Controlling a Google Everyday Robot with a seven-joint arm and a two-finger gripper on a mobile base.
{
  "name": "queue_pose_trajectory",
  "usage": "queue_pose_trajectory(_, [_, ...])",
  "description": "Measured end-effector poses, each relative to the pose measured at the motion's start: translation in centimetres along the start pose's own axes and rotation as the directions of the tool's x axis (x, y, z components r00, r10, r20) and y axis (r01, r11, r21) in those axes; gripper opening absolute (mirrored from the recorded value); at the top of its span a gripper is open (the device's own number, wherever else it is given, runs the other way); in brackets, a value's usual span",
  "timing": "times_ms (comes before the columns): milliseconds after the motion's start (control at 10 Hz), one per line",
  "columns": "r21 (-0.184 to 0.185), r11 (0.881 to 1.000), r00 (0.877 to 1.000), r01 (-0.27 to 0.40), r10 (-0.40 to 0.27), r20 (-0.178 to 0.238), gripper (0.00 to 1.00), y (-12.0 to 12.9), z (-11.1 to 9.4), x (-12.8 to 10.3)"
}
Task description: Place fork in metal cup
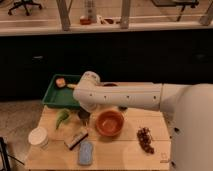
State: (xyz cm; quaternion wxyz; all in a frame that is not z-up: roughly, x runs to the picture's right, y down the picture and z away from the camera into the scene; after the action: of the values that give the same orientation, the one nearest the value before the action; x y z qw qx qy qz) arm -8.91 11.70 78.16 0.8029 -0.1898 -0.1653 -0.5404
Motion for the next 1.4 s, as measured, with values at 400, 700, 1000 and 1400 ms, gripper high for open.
queue_pose_trajectory(400, [-0.016, 0.999, 0.999, 0.039, -0.038, 0.038, 0.0, -1.6, -0.2, -0.8])
queue_pose_trajectory(700, [-0.032, 0.998, 0.997, 0.055, -0.053, 0.056, 0.0, -2.2, -0.2, -1.0])
queue_pose_trajectory(1000, [-0.032, 0.998, 0.996, 0.062, -0.06, 0.069, 0.0, -2.5, -0.3, -1.2])
queue_pose_trajectory(1400, [-0.034, 0.997, 0.994, 0.072, -0.069, 0.083, 0.0, -2.8, -0.3, -1.4])
